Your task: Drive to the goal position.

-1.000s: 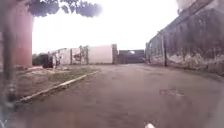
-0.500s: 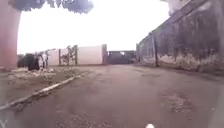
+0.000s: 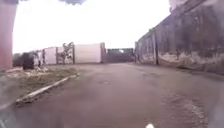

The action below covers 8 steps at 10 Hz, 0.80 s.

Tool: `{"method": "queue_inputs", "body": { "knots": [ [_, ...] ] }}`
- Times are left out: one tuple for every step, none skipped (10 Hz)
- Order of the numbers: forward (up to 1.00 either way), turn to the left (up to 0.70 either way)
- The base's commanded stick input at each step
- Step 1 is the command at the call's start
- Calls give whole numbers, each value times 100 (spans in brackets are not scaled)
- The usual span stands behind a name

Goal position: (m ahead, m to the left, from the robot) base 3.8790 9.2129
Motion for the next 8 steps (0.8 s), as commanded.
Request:
{"method": "queue_inputs", "body": {
  "knots": [
    [70, 0],
    [70, 0],
    [70, 0],
    [70, 0],
    [70, 0],
    [70, 0],
    [70, 0],
    [70, 0]
  ]
}}
